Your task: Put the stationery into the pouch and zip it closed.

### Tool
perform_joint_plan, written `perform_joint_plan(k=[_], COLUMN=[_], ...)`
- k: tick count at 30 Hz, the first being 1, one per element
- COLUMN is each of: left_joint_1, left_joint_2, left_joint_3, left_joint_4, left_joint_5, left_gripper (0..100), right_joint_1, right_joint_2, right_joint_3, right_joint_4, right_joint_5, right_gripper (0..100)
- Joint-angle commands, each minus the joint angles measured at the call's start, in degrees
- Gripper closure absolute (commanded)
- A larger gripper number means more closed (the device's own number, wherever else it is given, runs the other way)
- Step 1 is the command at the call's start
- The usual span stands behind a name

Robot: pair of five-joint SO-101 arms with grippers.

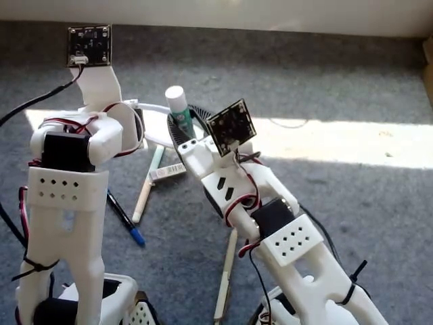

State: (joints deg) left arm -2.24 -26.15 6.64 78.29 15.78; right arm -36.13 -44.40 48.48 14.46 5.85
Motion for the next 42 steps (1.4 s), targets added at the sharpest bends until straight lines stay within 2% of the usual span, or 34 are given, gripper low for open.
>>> perform_joint_plan(k=[1,4,9,21,28,35,40,42], left_joint_1=[-0.92,-0.92,-0.92,-0.92,-0.92,-0.92,-1.89,-2.42], left_joint_2=[-0.22,-0.13,-0.04,-0.04,-0.04,-0.04,-0.04,-0.04], left_joint_3=[0.22,0.22,0.22,0.22,0.22,0.31,0.31,0.31], left_joint_4=[-0.7,-0.7,-0.7,-0.7,-0.7,-0.7,-0.7,-0.7], left_joint_5=[-0.53,-0.53,-0.53,-0.53,-0.53,-0.53,-0.53,-0.53], left_gripper=[99,99,99,99,98,98,99,98], right_joint_1=[1.01,1.01,0.75,0.57,-2.59,-2.68,-2.68,-2.68], right_joint_2=[-1.27,-1.19,-1.36,-1.54,-8.31,-9.01,-8.92,-8.92], right_joint_3=[-3.47,-3.74,-3.3,-3.65,-3.3,-3.3,-3.3,-3.3], right_joint_4=[3.3,3.82,3.82,3.74,3.74,3.82,3.82,3.82], right_joint_5=[0.62,0.7,0.88,0.79,0.97,0.97,1.05,0.97], right_gripper=[99.1,98.1,89.3,89.2,88.9,88.5,76.3,75.4])
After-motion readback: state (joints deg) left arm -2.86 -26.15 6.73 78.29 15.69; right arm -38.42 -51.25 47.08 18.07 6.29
